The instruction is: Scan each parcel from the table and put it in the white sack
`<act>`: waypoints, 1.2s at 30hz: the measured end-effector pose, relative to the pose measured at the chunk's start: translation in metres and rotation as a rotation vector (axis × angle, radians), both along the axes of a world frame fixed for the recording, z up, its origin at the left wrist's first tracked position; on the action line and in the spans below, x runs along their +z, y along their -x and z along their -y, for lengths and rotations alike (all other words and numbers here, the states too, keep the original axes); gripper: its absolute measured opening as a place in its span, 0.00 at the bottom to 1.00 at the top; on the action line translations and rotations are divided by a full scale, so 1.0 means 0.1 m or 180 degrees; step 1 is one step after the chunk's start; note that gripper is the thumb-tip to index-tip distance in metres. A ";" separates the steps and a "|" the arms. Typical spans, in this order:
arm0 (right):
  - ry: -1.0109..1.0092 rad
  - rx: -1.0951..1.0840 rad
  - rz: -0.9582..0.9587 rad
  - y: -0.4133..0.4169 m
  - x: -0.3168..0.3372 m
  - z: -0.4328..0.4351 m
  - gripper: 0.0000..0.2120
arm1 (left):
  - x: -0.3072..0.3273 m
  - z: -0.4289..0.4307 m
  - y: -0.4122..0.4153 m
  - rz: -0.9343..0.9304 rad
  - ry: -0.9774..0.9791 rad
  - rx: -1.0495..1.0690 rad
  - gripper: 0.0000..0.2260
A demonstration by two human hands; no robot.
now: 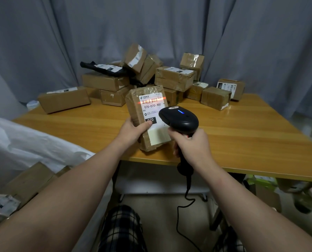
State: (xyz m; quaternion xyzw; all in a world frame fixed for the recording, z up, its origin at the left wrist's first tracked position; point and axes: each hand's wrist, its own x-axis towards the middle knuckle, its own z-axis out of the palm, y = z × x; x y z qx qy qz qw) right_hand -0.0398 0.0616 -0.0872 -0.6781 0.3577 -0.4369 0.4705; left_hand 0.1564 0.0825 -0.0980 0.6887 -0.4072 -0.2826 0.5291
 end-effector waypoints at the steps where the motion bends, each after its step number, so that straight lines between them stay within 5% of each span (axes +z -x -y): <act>1: 0.0002 -0.0003 0.0036 0.00 -0.01 0.00 0.11 | 0.00 0.00 0.00 0.0002 0.0003 0.0006 0.28; 7: 0.0000 0.0085 0.0057 -0.02 -0.03 -0.03 0.11 | -0.01 0.01 -0.01 -0.0046 0.0042 0.0029 0.25; 17: 0.0071 0.0537 0.0169 -0.25 0.14 -0.32 0.05 | 0.08 -0.25 -0.10 -0.0625 0.0456 0.0486 0.34; 22: -0.0141 0.1122 0.0193 -0.82 0.14 -0.66 0.08 | 0.15 -1.05 -0.52 -0.0215 0.0494 0.1208 0.32; 27: -0.0379 0.1750 -0.0729 -1.31 -0.35 -1.04 0.05 | 0.06 -2.15 -0.91 0.0390 0.0198 0.1883 0.32; 31: -0.0240 0.1926 -0.1260 -1.46 -0.73 -1.32 0.08 | -0.20 -2.85 -1.12 0.1160 -0.1074 0.1979 0.34; 34: -0.0258 0.1937 -0.1190 -1.50 -0.83 -1.45 0.16 | -0.50 -3.17 -1.08 0.0969 -0.3099 0.0870 0.37; 36: -0.0196 0.1967 -0.1246 -1.51 -0.83 -1.52 0.18 | -0.57 -3.27 -1.03 0.0810 -0.3912 0.0385 0.33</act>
